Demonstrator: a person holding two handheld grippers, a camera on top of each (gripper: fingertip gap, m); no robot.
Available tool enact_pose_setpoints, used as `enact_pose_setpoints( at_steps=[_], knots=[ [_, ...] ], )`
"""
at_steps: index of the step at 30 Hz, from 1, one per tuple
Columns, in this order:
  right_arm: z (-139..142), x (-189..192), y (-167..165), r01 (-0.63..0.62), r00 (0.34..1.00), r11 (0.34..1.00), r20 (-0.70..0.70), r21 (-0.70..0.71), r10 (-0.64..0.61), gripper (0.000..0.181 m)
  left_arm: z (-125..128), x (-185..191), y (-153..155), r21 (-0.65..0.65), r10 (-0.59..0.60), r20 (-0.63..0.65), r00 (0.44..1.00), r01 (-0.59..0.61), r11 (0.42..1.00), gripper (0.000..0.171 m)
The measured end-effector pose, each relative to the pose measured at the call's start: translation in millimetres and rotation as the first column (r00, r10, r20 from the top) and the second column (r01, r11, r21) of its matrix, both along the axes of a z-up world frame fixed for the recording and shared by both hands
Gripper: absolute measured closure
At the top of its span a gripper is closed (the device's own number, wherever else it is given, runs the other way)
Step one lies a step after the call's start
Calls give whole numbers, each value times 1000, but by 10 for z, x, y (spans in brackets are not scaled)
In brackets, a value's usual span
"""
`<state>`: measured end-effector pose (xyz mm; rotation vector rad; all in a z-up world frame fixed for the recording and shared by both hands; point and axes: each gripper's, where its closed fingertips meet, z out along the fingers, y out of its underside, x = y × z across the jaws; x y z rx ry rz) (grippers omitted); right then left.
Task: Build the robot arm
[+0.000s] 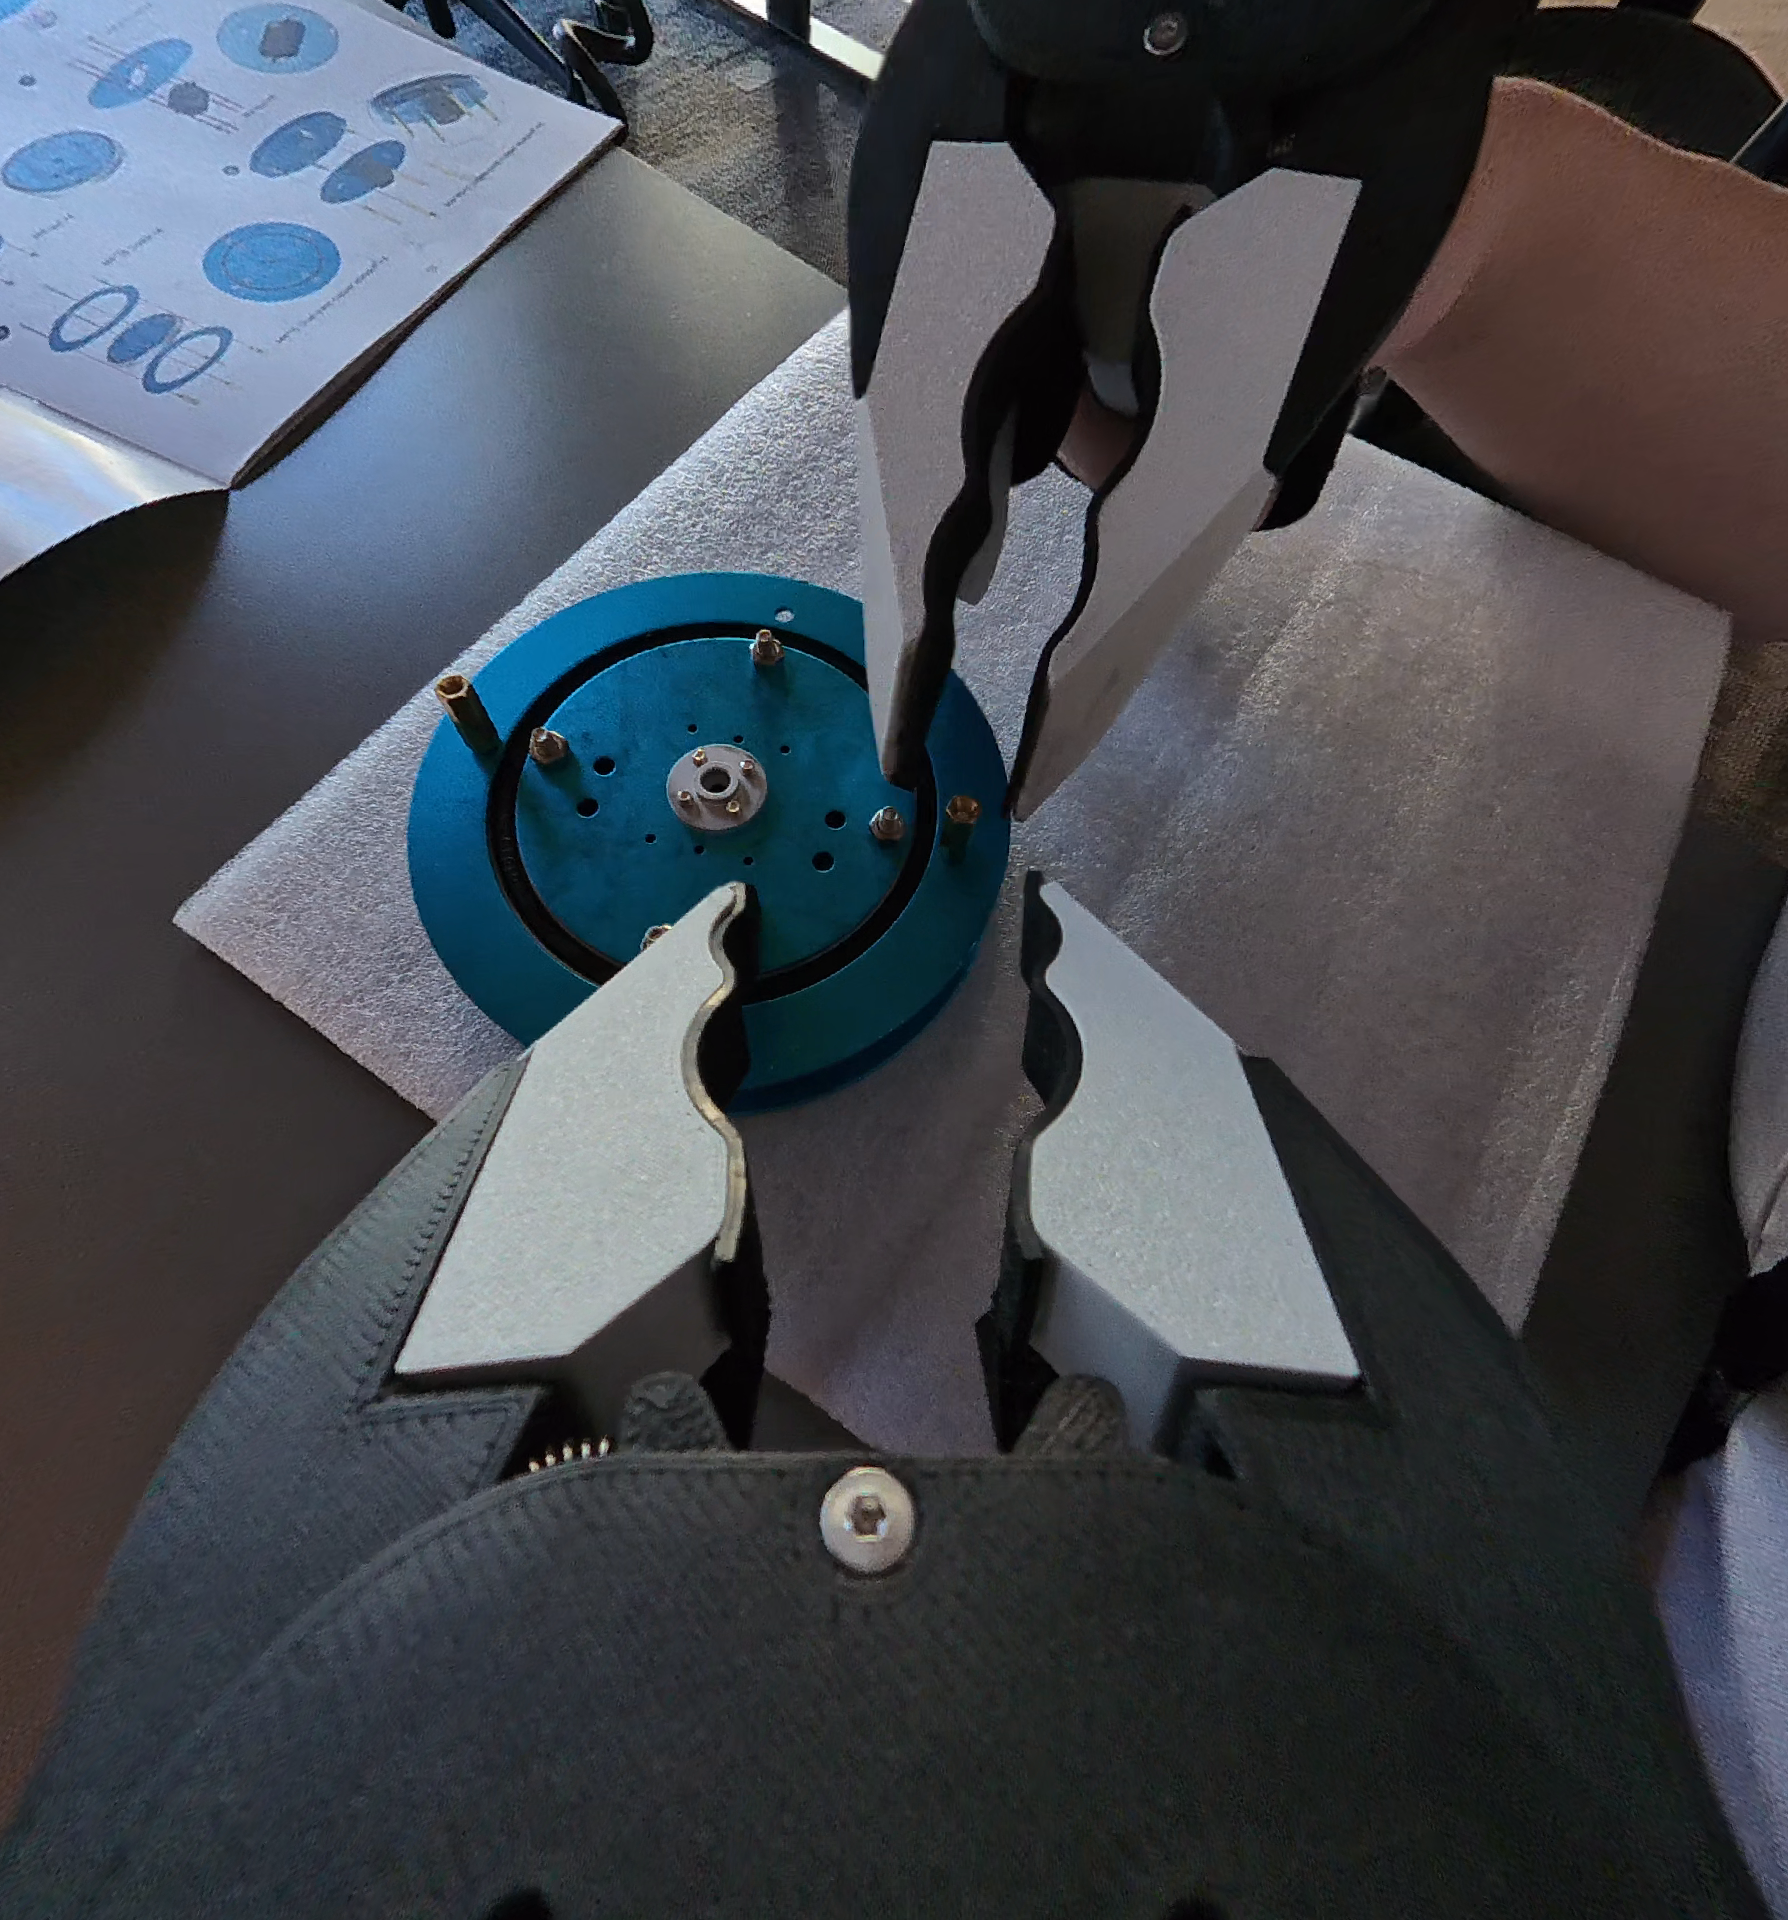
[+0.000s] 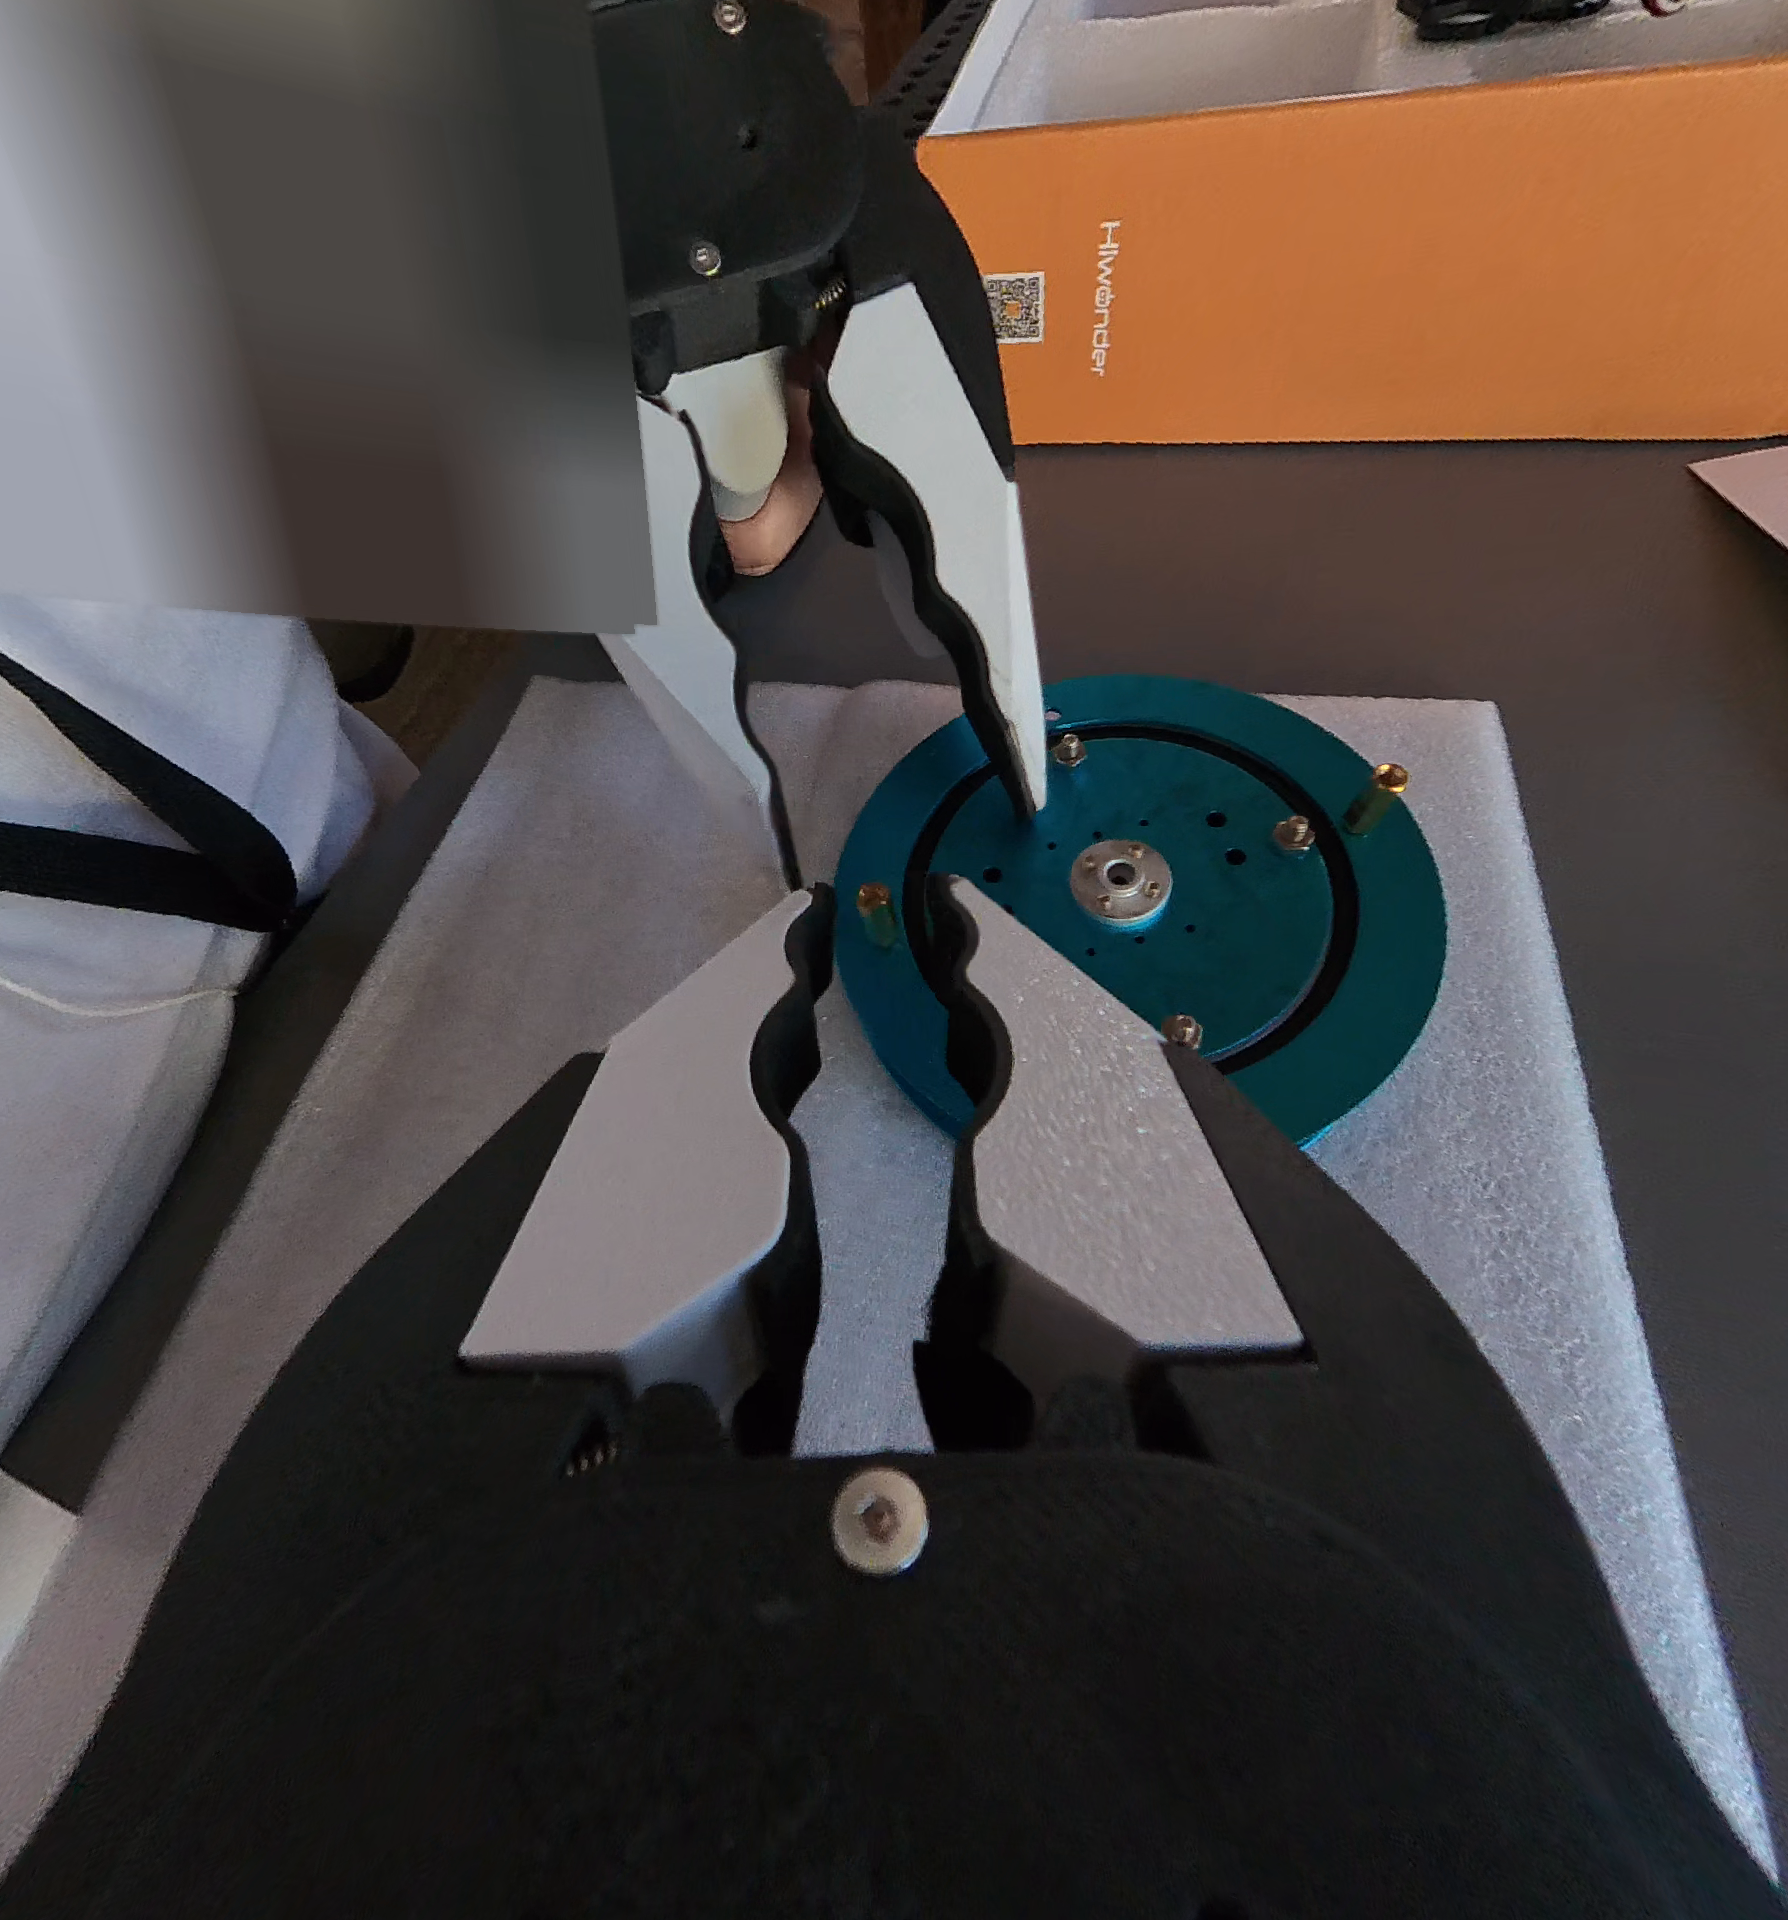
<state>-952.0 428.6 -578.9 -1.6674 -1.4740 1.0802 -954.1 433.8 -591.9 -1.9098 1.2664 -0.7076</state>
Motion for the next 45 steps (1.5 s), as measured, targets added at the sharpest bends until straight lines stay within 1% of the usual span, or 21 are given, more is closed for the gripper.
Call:
enact_pose_setpoints(
  at_steps=[3, 7, 9, 11, 15, 18, 21, 26, 29, 31, 32, 34, 35, 37, 40, 41, 44, 45],
  knots=[
    [40, -15, -19, -25, 999, 999, -30, -25, 24, 165, 25, -21, -2, 18, 6, 4, 1000, -7, 1000, 121],
    [10, -26, -29, -38, 999, 999, -11, -23, 38, 166, 22, -64, 8, 14, 18, 6, 1000, -18, 1000, 120],
    [-2, -35, -48, -47, 999, 998, -7, -32, 47, 172, 21, -60, 15, 12, 20, 10, 1000, -20, 1000, 121],
    [-21, -36, -36, -33, 999, 999, 2, -31, 33, 176, 10, -43, 12, 11, 12, 5, 1000, -12, 1000, 122],
    [-24, -26, -17, 12, 1000, 999, 15, -34, -12, 177, -10, -31, 25, 27, 12, -6, 1000, -12, 1000, 129],
    [-30, -37, -15, 66, 998, 997, 28, -45, -64, 176, -10, -30, 33, 25, 17, 0, 1000, -17, 1000, 130],
    [-37, -61, -8, 164, 985, 984, 56, -64, -161, 176, -11, -30, 39, 30, 22, -2, 1000, -22, 999, 130],
    [-49, -62, 10, 348, 932, 937, 100, 26, -349, 176, -14, -21, 37, 33, 23, -2, 1000, -23, 999, 130],
    [-46, -30, 8, 409, 905, 912, 106, 43, -411, 176, -12, -11, 27, 29, 20, 4, 1000, -20, 999, 130],
    [-46, -23, -11, 403, 910, 915, 98, 19, -403, 175, -9, -1, 18, 28, 17, 7, 1000, -17, 999, 130],
    [-44, -28, -31, 386, 919, 923, 88, -10, -383, 170, -8, 5, 16, 29, 16, 7, 1000, -16, 999, 130],
    [-11, -35, -72, 332, 943, 940, 52, -77, -329, 153, -4, 14, 6, 33, 14, 3, 1000, -14, 999, 129],
    [14, -23, -74, 305, 952, 948, 28, -86, -304, 152, 5, 20, -2, 35, 12, 5, 1000, -12, 999, 129],
    [32, 6, -97, 222, 975, 974, -1, -53, -223, 152, 34, 26, -11, 43, 11, 15, 1000, -12, 999, 129],
    [47, -6, -116, 120, 992, 993, -40, -12, -121, 146, 51, 17, 22, 46, 24, 23, 999, -26, 999, 130],
    [47, -21, -116, 101, 994, 995, -46, -12, -101, 145, 48, 17, 32, 43, 25, 23, 999, -26, 999, 129],
    [-55, -33, -100, 81, 997, 997, 14, -18, -80, 142, 50, 31, 48, 47, 22, 21, 1000, -23, 999, 129],
    [-51, -44, -107, 75, 997, 997, 9, -14, -75, 142, 49, 39, 53, 50, 20, 17, 1000, -21, 999, 129]
  ],
)
